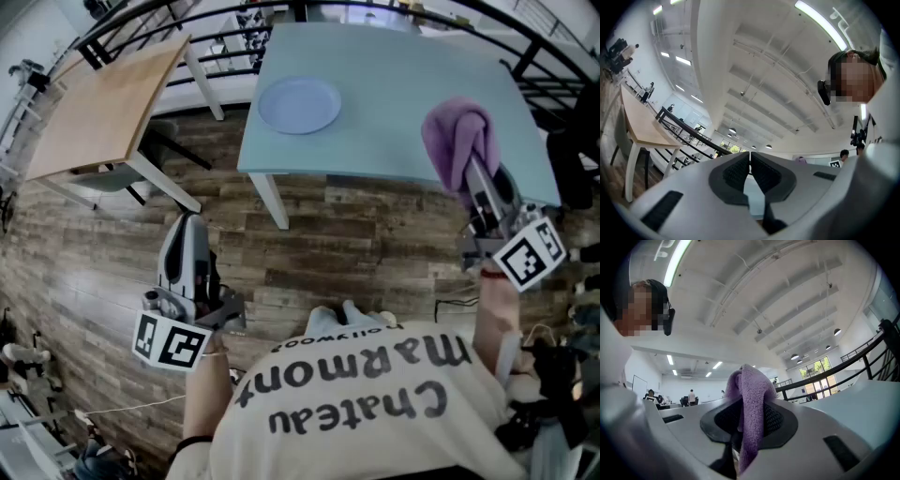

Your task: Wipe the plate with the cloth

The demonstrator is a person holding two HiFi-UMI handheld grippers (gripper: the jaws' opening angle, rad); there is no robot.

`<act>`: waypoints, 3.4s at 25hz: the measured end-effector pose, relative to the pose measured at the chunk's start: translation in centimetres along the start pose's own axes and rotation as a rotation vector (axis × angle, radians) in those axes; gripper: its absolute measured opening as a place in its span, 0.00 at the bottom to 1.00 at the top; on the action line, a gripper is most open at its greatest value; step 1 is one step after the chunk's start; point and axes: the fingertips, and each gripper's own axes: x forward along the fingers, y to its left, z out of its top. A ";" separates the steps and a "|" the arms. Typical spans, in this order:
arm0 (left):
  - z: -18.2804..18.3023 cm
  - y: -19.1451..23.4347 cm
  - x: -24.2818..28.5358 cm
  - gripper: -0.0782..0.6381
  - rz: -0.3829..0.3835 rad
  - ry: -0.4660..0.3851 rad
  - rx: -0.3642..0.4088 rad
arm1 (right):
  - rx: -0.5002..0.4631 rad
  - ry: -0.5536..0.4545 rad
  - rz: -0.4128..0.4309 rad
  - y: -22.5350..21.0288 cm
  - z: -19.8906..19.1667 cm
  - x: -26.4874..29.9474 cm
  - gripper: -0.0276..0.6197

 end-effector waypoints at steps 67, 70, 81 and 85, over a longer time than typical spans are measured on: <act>-17.0 22.2 34.4 0.26 0.183 0.507 0.027 | 0.164 0.476 0.256 -13.7 -21.6 39.9 0.20; -19.3 23.7 35.3 0.29 0.197 0.586 0.031 | 0.186 0.503 0.276 -13.3 -23.4 41.2 0.20; -28.1 28.6 36.2 0.35 0.252 0.872 0.076 | 0.122 0.608 0.314 -11.6 -28.9 43.2 0.20; -29.8 28.9 36.0 0.35 0.262 0.932 0.045 | 0.120 0.642 0.300 -11.6 -29.9 43.0 0.20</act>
